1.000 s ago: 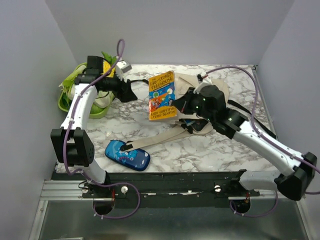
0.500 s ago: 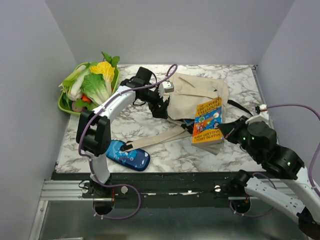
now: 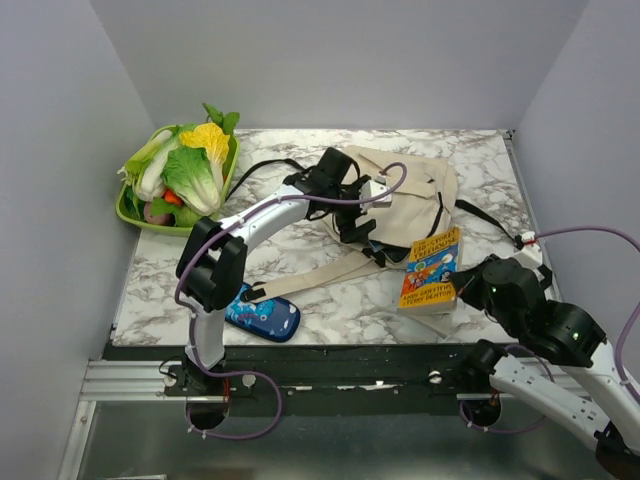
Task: Pack the student bag
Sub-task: Place the book in the student bag, then pick up the stationery from the center of the board.
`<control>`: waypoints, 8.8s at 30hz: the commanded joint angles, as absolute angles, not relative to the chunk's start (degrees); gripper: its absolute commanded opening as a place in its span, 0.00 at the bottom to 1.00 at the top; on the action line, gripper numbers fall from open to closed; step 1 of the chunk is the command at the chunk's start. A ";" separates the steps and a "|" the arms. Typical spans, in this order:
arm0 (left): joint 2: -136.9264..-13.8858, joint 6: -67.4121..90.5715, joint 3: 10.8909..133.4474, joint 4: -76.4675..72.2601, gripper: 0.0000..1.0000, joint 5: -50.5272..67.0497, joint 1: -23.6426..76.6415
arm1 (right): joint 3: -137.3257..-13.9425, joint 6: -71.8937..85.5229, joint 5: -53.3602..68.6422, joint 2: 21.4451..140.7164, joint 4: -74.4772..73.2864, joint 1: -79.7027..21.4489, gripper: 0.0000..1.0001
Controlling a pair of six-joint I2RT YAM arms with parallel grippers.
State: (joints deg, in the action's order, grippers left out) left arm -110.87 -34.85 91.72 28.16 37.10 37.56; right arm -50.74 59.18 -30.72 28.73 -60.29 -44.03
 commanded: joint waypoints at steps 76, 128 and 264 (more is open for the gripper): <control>-103.80 -19.51 101.07 27.60 0.00 19.07 44.21 | -54.49 61.26 -39.12 78.39 -6.32 -34.45 0.01; -105.82 -20.13 103.89 31.90 0.00 24.17 42.01 | -48.72 62.40 -18.19 82.89 -1.93 -31.20 0.30; -100.02 -35.25 66.01 43.86 0.99 36.65 9.05 | -52.65 38.75 13.27 105.99 23.37 -47.64 1.00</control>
State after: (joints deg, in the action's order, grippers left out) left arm -97.17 -35.83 66.87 48.31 39.16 8.32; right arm -54.59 35.44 11.16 104.33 13.50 -47.92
